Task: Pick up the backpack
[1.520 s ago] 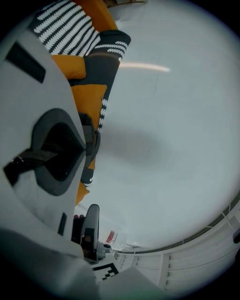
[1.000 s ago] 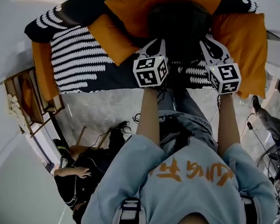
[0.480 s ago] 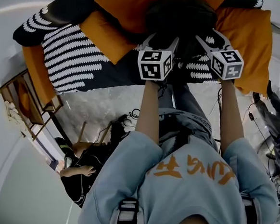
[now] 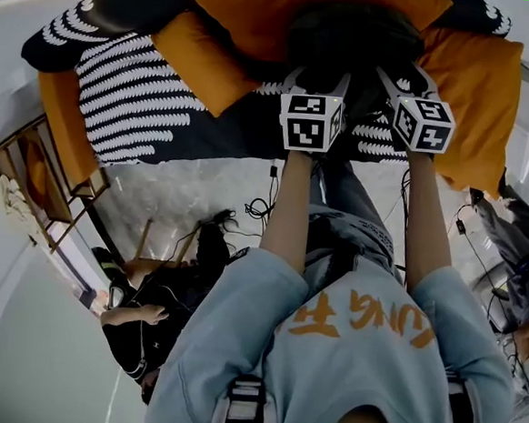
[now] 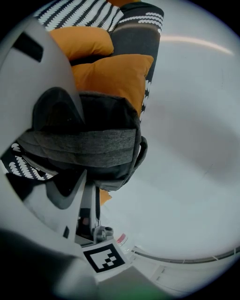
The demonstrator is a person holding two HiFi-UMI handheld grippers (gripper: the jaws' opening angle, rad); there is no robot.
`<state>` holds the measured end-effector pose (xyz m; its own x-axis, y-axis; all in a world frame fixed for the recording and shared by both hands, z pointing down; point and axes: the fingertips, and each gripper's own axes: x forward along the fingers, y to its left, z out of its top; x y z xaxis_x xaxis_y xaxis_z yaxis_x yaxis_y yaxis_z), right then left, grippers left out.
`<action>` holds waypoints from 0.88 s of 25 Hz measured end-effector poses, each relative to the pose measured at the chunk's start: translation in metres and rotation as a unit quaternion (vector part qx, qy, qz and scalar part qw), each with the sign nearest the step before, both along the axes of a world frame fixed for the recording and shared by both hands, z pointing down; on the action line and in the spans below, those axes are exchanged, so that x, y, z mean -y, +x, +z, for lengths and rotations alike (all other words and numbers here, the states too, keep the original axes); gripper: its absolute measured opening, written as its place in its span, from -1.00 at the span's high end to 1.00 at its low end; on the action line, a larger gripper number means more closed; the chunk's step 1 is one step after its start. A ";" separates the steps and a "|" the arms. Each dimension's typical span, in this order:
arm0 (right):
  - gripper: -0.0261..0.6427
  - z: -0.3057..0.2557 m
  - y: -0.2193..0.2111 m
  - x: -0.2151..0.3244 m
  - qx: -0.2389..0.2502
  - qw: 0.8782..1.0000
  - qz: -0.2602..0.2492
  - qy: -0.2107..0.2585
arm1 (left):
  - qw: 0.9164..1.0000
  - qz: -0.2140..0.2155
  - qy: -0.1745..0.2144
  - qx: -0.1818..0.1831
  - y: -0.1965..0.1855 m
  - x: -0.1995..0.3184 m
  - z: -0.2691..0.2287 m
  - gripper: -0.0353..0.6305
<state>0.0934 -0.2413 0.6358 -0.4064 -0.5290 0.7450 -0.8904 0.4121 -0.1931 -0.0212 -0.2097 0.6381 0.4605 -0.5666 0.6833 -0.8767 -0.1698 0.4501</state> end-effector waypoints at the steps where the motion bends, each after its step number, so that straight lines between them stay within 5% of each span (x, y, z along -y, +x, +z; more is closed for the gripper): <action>1: 0.10 -0.003 0.001 0.000 -0.005 1.000 0.006 0.003 | 1.000 -0.003 -0.001 -0.002 -0.001 0.000 -0.001 0.07; 5: 0.04 -0.010 0.001 0.001 -0.017 0.999 0.027 0.011 | 1.000 -0.003 -0.015 -0.005 -0.006 -0.003 0.000 0.27; 16: 0.05 0.002 -0.006 0.000 0.013 0.998 0.023 -0.055 | 1.000 0.012 -0.024 -0.004 -0.002 -0.011 -0.006 0.67; 22: 0.62 -0.027 -0.013 -0.026 0.027 0.999 0.006 -0.045 | 1.000 0.006 0.005 -0.021 -0.003 -0.025 -0.034 0.75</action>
